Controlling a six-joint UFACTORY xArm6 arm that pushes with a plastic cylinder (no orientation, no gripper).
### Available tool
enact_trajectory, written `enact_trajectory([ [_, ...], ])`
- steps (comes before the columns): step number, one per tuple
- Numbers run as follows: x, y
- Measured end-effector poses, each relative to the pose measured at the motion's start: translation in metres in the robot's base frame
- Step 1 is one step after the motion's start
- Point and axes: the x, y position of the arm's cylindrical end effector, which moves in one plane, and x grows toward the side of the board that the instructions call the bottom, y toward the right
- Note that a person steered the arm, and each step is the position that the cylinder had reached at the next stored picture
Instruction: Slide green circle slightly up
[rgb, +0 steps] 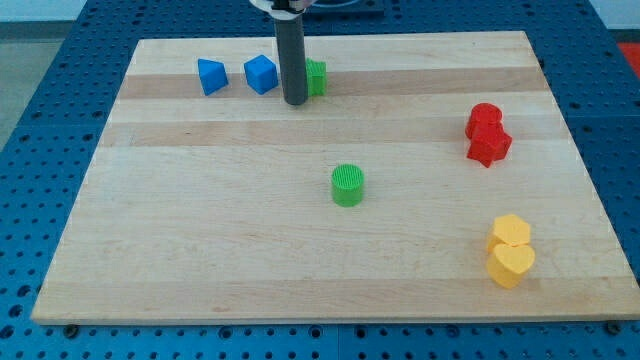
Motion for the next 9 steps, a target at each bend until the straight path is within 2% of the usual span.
enact_trajectory([
  [1, 0.002, 0.009],
  [4, 0.18, 0.009],
  [5, 0.18, 0.01],
  [7, 0.18, 0.071],
  [9, 0.174, 0.075],
])
